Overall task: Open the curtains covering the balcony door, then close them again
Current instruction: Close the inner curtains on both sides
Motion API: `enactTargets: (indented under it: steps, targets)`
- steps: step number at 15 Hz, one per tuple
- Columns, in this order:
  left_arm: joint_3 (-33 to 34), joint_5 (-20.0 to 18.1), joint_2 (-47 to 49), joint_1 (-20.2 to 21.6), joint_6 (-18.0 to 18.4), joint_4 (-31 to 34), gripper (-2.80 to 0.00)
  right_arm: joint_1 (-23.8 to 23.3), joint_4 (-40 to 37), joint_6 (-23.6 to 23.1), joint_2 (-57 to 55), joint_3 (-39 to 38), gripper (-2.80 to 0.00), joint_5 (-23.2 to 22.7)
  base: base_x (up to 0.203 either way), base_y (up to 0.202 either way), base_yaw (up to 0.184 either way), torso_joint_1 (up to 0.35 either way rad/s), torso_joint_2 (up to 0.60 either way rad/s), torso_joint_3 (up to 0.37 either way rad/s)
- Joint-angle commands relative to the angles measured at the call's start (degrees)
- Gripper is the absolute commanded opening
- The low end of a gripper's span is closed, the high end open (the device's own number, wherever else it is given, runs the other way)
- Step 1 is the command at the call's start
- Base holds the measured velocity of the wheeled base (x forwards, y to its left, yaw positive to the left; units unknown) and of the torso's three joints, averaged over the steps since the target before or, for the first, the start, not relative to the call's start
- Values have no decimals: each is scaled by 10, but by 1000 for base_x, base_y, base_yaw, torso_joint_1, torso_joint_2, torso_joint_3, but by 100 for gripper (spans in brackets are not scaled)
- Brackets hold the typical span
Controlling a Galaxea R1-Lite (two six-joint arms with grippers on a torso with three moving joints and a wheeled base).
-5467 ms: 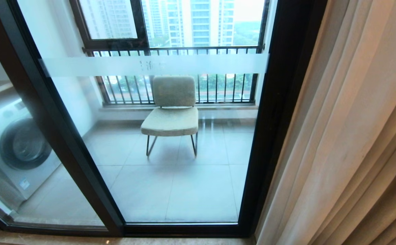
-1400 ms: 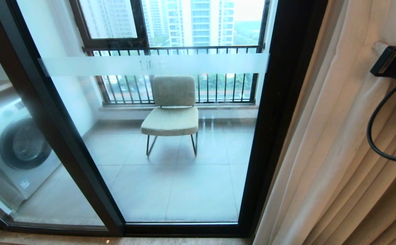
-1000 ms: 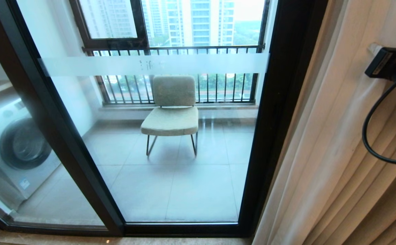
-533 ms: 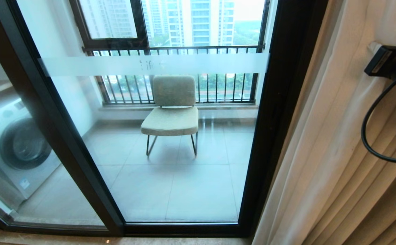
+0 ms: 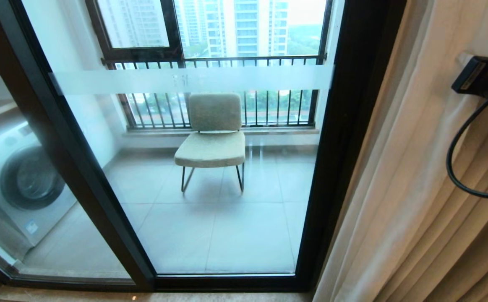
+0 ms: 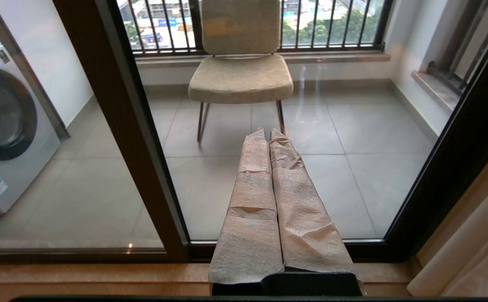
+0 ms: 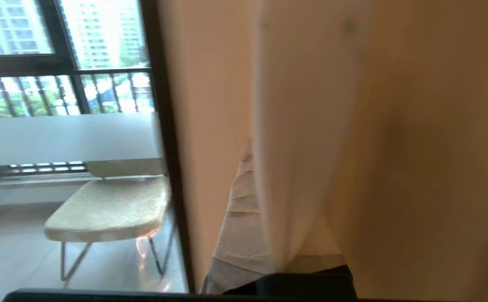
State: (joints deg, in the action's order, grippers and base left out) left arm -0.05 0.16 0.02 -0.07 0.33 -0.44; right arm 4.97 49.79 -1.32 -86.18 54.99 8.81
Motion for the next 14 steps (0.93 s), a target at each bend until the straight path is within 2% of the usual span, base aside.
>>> enactTargets:
  steps: [1, 14]
  targets:
    - [0, 0, 0, 0, -1, 0, -280, 0, 19, 0, -7, 0, -280, 0, 0, 187, 2, -1, -1, -1]
    - [0, 1, 0, 0, -1, -1, -280, 1, 21, -1, -27, 17, -280, -1, 0, 194, -1, 1, 3, 3]
